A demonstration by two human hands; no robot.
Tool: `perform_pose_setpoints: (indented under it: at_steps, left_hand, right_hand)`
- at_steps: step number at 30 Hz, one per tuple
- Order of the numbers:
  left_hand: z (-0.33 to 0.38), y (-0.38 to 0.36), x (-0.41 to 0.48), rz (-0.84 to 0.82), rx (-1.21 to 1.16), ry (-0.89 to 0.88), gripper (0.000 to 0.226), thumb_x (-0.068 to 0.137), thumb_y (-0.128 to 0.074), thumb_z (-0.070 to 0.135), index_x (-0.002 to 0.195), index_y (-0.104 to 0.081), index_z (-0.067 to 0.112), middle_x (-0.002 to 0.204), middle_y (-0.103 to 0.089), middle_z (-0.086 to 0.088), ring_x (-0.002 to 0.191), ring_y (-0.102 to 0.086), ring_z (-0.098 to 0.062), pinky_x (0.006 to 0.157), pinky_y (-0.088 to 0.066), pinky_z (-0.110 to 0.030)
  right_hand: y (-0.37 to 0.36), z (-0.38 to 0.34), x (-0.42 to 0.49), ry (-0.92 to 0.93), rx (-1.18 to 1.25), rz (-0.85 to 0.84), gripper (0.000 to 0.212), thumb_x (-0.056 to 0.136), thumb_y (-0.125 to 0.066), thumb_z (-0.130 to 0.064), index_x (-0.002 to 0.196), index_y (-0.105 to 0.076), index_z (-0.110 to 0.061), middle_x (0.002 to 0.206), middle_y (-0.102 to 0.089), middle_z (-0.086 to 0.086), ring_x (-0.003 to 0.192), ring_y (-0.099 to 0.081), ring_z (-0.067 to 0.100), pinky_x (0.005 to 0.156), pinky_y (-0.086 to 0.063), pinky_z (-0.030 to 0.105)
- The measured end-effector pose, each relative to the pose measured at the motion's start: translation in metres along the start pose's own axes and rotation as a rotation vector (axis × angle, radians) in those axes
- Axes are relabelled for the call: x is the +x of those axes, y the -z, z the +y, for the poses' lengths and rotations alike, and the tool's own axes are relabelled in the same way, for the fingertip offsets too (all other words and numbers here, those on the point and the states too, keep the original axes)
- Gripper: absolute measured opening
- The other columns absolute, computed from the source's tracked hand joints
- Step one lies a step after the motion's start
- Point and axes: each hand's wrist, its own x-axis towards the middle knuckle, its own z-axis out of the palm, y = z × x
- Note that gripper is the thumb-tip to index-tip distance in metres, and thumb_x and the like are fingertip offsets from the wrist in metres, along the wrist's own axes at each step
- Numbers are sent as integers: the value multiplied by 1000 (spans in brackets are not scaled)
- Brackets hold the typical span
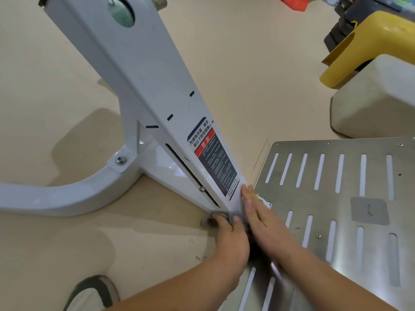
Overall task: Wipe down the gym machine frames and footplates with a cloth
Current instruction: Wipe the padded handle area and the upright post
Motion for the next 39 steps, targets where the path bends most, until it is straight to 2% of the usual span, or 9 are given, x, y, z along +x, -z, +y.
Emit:
perform_pose_setpoints:
  at_steps: [4,8,13,17,20,26,32,37,39]
  left_hand:
    - [27,14,-7,171,22,-156,69,111,-34,30,162,11,33,135,-44,11,114,-50,-13,103,-35,-27]
    - [13,12,-5,101,171,-98,75,108,-35,34,161,18,27,159,-37,1,138,-46,-24,118,-34,-44]
    - [3,11,-2,-140,289,52,40,108,-37,31,139,-49,11,135,-60,-13,125,-59,-31,103,-48,-36]
    - [2,31,-1,-232,-47,108,25,107,-43,11,120,-64,16,116,-73,-9,110,-71,-24,92,-58,-34]
    - [-1,54,4,-194,-94,62,51,100,-58,15,146,-47,34,124,-71,15,114,-67,-7,96,-55,-26]
    - [2,47,-4,-247,-185,14,94,76,-89,37,150,-31,46,129,-69,15,115,-68,-6,98,-56,-31]
    - [10,48,-11,7,-188,-27,34,85,-76,-2,109,-70,21,99,-78,5,95,-75,-15,76,-60,-22]
    - [15,109,-11,290,72,-140,26,90,-73,9,87,-61,32,89,-68,15,86,-66,-7,79,-51,-21]
    - [23,136,-4,383,152,-214,23,93,-70,12,99,-59,31,92,-65,17,85,-62,-4,81,-46,-22]
  right_hand:
    - [-3,2,0,-10,26,11,47,94,-19,-74,141,-24,-74,161,-10,-41,147,-10,-18,123,-14,22]
    - [-4,2,0,-9,27,6,41,96,-21,-73,136,-23,-78,161,-9,-40,147,-11,-18,123,-15,22]
    - [-6,-4,-2,-8,-13,38,38,104,-28,-58,139,-24,-74,163,-12,-35,147,-13,-16,116,-15,14]
    - [-9,-13,-3,-35,96,118,66,89,-21,-84,148,-37,-58,162,-25,-30,148,-22,-10,118,-17,19]
    - [-10,-21,1,-92,214,181,97,79,-19,-95,151,-48,-37,155,-42,-24,142,-34,-7,116,-23,21]
    - [-14,-36,-4,-117,223,175,76,90,-23,-76,150,-49,-38,146,-47,-26,133,-39,-5,110,-25,20]
    - [-18,-32,-7,-98,194,159,80,95,-13,-80,157,-38,-37,163,-32,-19,149,-23,-4,121,-14,23]
    - [-22,-57,-1,76,75,213,64,101,-18,-69,161,-15,-46,168,-9,-26,152,-5,-10,124,-8,25]
    - [-24,-75,11,129,75,260,65,102,-21,-63,162,-9,-42,169,-4,-24,152,0,-10,124,-6,25]
